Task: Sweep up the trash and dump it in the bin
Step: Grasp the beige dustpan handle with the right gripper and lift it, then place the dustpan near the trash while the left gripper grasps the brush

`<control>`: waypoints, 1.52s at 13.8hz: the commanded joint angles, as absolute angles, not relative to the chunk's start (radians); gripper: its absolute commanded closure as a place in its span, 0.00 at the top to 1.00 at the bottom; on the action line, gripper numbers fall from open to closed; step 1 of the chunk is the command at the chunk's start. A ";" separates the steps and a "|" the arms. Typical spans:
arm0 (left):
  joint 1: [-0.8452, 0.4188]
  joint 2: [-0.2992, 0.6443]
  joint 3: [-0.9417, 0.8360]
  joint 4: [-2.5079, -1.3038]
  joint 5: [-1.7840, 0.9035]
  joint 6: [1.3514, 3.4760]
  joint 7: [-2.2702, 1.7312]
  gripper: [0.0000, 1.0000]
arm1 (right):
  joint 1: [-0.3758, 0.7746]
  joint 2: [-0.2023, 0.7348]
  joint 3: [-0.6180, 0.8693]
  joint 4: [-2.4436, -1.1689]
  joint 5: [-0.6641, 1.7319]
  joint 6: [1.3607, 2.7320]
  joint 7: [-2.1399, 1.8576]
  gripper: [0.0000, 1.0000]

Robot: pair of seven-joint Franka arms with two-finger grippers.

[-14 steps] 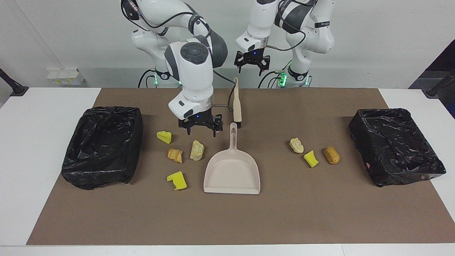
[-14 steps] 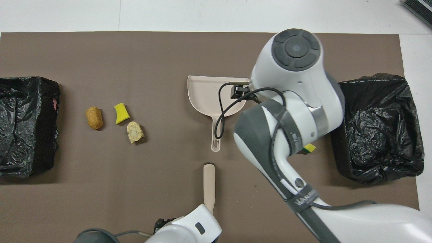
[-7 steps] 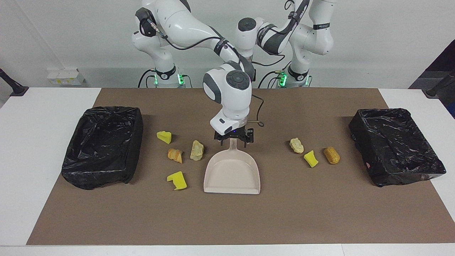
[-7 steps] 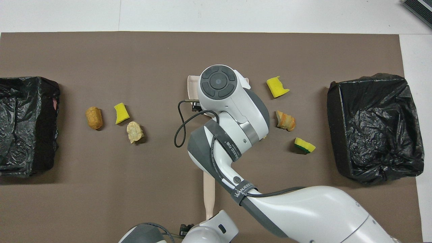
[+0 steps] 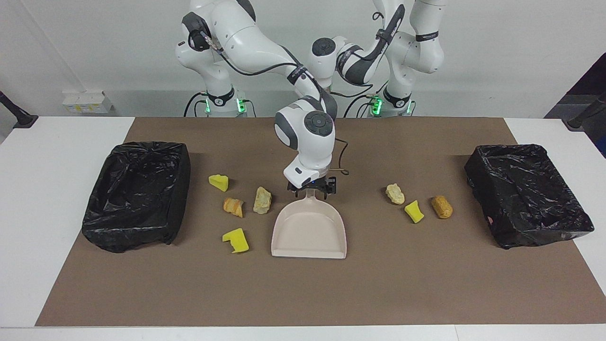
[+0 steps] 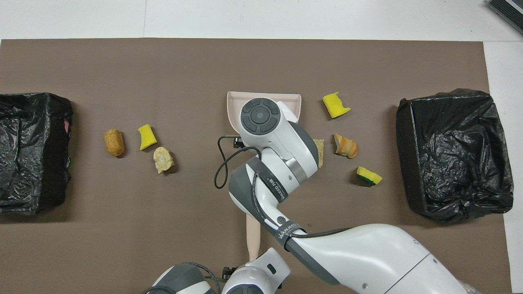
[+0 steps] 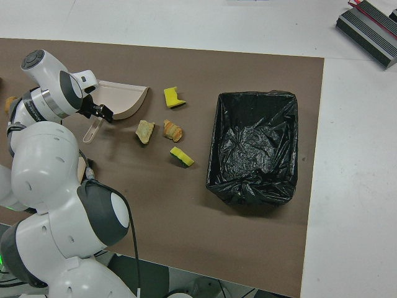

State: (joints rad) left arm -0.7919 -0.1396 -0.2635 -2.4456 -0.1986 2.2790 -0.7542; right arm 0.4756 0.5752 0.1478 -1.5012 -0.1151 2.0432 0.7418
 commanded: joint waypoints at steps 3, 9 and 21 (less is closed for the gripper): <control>-0.813 -0.141 -0.247 -2.451 -0.210 2.275 -0.770 0.00 | 0.476 0.549 0.150 -1.529 -0.100 2.046 0.775 0.48; -0.779 -0.153 -0.242 -2.445 -0.210 2.209 -0.753 0.00 | 0.457 0.542 0.152 -1.511 -0.066 2.025 0.715 0.00; -0.396 -0.451 -0.232 -2.416 -0.199 1.755 -0.568 0.00 | 0.439 0.540 0.152 -1.442 -0.182 1.972 -0.073 0.00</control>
State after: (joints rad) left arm -0.4974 -0.4135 -0.2255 -2.4115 -0.1967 1.8095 -0.6303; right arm 0.4495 0.5482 0.1417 -1.4608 -0.1332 2.0241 0.0585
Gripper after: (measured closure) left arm 0.740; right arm 0.678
